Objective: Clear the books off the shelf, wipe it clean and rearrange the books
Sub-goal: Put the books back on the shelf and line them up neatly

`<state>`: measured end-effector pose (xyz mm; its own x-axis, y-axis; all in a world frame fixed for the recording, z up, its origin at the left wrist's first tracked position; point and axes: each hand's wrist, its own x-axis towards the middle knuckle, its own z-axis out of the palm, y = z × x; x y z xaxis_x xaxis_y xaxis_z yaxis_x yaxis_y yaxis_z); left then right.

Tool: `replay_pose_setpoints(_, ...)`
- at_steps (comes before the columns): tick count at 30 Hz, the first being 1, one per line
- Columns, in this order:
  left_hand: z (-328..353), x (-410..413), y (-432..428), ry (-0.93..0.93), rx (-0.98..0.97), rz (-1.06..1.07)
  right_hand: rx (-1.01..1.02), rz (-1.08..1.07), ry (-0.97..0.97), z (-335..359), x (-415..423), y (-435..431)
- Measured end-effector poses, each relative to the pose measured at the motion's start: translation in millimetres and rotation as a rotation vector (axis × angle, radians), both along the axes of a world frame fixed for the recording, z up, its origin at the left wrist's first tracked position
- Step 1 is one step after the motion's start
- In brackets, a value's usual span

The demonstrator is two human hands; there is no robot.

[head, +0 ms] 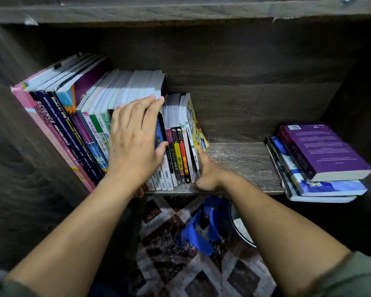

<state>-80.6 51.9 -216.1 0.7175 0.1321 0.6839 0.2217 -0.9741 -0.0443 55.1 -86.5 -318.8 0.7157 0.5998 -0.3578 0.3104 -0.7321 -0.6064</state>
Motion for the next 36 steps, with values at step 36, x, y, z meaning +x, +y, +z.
replay_pose_setpoints(36,-3,-1,2,0.043,-0.020,0.011,0.455,0.197,-0.438,80,-10,0)
